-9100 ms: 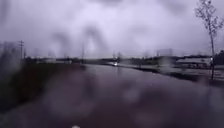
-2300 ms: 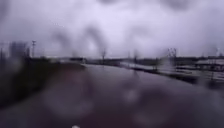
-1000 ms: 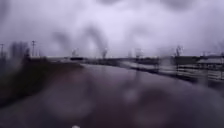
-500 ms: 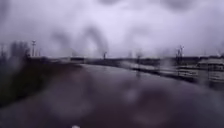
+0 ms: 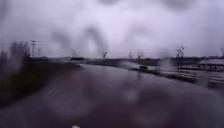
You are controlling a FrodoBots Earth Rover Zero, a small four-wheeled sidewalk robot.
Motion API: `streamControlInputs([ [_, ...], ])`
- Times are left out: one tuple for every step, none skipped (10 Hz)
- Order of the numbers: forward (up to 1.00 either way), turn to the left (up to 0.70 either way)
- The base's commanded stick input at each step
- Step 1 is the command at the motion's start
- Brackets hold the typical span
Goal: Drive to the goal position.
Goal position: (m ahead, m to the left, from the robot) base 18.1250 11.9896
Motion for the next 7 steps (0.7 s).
streamControlInputs([
  [0.70,0.00],
  [0.70,0.00],
  [0.70,0.00],
  [0.70,0.00],
  [0.70,0.00],
  [0.70,0.00],
  [0.70,0.00],
])
